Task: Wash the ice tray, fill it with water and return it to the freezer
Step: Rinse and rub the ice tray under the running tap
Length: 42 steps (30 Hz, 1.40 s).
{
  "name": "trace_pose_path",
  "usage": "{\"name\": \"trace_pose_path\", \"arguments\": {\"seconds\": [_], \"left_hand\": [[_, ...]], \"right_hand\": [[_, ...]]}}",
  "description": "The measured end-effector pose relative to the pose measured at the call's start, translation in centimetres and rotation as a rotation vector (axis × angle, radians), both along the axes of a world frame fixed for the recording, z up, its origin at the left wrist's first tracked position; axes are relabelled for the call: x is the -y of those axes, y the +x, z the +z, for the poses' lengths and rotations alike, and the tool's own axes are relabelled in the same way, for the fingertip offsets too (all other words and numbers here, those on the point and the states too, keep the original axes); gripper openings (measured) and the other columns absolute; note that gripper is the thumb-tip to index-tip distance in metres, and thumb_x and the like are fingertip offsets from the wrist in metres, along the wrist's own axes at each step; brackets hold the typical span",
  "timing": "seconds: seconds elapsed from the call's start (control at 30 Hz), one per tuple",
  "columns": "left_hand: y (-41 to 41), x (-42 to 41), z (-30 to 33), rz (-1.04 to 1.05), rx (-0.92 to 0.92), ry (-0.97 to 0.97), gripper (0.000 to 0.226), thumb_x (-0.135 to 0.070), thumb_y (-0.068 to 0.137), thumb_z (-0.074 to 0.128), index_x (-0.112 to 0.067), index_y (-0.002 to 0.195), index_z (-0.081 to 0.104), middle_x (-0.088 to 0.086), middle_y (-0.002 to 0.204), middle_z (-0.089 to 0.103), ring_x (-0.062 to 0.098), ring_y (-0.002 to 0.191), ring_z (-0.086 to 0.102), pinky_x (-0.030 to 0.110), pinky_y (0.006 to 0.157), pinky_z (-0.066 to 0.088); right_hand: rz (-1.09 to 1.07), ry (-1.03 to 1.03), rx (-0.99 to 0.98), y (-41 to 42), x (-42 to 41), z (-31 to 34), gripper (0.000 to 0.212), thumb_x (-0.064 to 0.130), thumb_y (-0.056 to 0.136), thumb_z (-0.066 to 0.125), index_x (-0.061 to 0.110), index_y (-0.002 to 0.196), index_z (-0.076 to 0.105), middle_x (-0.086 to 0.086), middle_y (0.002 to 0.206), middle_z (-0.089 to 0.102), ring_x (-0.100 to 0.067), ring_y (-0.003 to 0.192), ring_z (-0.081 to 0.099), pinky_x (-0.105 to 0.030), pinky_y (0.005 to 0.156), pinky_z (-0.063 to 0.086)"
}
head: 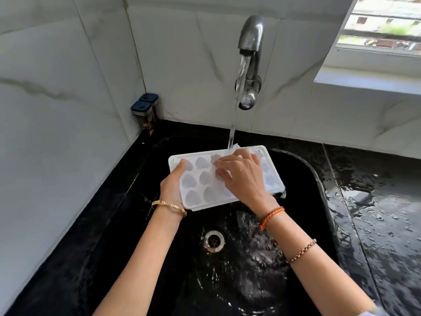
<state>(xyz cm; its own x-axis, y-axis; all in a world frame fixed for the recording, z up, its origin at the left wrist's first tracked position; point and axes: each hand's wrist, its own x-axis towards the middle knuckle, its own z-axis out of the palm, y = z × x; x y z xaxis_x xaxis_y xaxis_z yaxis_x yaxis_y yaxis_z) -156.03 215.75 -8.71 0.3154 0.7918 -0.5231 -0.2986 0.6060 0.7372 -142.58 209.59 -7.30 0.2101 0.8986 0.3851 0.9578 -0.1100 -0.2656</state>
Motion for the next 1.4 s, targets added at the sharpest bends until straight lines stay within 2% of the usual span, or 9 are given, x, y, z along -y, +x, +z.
{"name": "trace_pose_path", "arguments": {"seconds": [0.13, 0.3, 0.47, 0.6, 0.73, 0.93, 1.07, 1.3, 1.4], "left_hand": [[0.0, 0.3, -0.1, -0.037, -0.026, 0.005, 0.048, -0.035, 0.087, 0.058, -0.001, 0.12, 0.059, 0.024, 0.122, 0.06, 0.039, 0.105, 0.059, 0.051, 0.096, 0.047], [0.4, 0.7, 0.1, -0.044, -0.019, -0.006, 0.049, -0.034, 0.087, 0.058, 0.0, 0.122, 0.058, 0.023, 0.123, 0.06, 0.039, 0.105, 0.059, 0.05, 0.093, 0.048], [0.9, 0.4, 0.8, -0.043, 0.0, 0.022, 0.048, -0.033, 0.088, 0.057, 0.0, 0.123, 0.057, 0.025, 0.124, 0.059, 0.041, 0.112, 0.057, 0.053, 0.099, 0.044], [1.1, 0.6, 0.8, -0.062, -0.013, 0.032, 0.048, -0.033, 0.088, 0.057, 0.001, 0.122, 0.057, 0.024, 0.123, 0.06, 0.041, 0.112, 0.057, 0.053, 0.098, 0.045], [0.8, 0.5, 0.8, -0.07, -0.033, 0.057, 0.046, -0.035, 0.086, 0.059, -0.002, 0.118, 0.06, 0.021, 0.115, 0.063, 0.033, 0.091, 0.064, 0.043, 0.08, 0.053], [0.8, 0.6, 0.5, -0.075, -0.02, 0.031, 0.048, -0.035, 0.087, 0.058, -0.001, 0.121, 0.059, 0.023, 0.123, 0.06, 0.036, 0.1, 0.06, 0.049, 0.091, 0.049], [0.5, 0.6, 0.4, -0.072, -0.02, 0.034, 0.045, -0.036, 0.086, 0.059, -0.004, 0.118, 0.06, 0.021, 0.122, 0.062, 0.037, 0.103, 0.062, 0.048, 0.088, 0.051], [0.5, 0.5, 0.4, -0.067, -0.024, 0.031, 0.053, -0.04, 0.086, 0.058, -0.003, 0.124, 0.057, 0.021, 0.125, 0.06, 0.039, 0.114, 0.058, 0.051, 0.096, 0.047], [0.7, 0.5, 0.7, -0.073, -0.019, 0.036, 0.055, -0.043, 0.086, 0.057, -0.003, 0.124, 0.057, 0.022, 0.124, 0.06, 0.039, 0.114, 0.058, 0.052, 0.098, 0.046]], "right_hand": [[0.085, -0.141, 0.068, 0.7, -0.2, 0.1, 0.014, 0.021, 0.087, 0.055, 0.016, 0.095, 0.065, 0.003, 0.101, 0.067, -0.022, 0.114, 0.043, -0.028, 0.087, 0.021], [-0.094, 0.042, 0.077, 1.0, 0.1, 1.1, 0.005, 0.022, 0.069, 0.073, 0.02, 0.072, 0.076, -0.001, 0.063, 0.055, -0.021, 0.081, 0.055, -0.025, 0.071, 0.018], [-0.007, -0.123, 0.125, 1.3, -0.3, 1.1, 0.012, 0.02, 0.08, 0.061, 0.016, 0.083, 0.071, 0.003, 0.089, 0.068, -0.018, 0.108, 0.046, -0.027, 0.082, 0.02], [-0.066, -0.096, 0.124, 1.3, 0.0, 1.1, 0.012, 0.015, 0.074, 0.059, 0.011, 0.074, 0.071, -0.007, 0.079, 0.064, -0.02, 0.096, 0.051, -0.028, 0.079, 0.023], [-0.18, 0.046, 0.061, 1.3, 0.3, 1.5, 0.006, 0.016, 0.068, 0.071, 0.012, 0.065, 0.074, -0.006, 0.065, 0.059, -0.023, 0.075, 0.056, -0.027, 0.075, 0.024], [0.016, -0.192, 0.113, 1.1, 0.0, 1.3, 0.009, 0.012, 0.075, 0.059, 0.011, 0.069, 0.066, 0.0, 0.072, 0.058, -0.023, 0.103, 0.049, -0.029, 0.08, 0.024], [-0.111, 0.001, 0.037, 1.3, 0.3, 1.6, 0.007, 0.015, 0.071, 0.068, 0.016, 0.072, 0.074, 0.002, 0.06, 0.056, -0.022, 0.086, 0.053, -0.025, 0.076, 0.02], [0.008, -0.102, 0.05, 0.8, 0.2, 0.7, 0.029, 0.017, 0.084, 0.061, 0.019, 0.112, 0.065, 0.002, 0.113, 0.067, -0.022, 0.117, 0.043, -0.028, 0.088, 0.02], [-0.005, 0.09, -0.04, -0.7, 0.9, 0.4, 0.03, -0.003, 0.074, 0.065, 0.009, 0.102, 0.07, -0.008, 0.094, 0.073, -0.027, 0.102, 0.06, -0.035, 0.085, 0.037]]}}
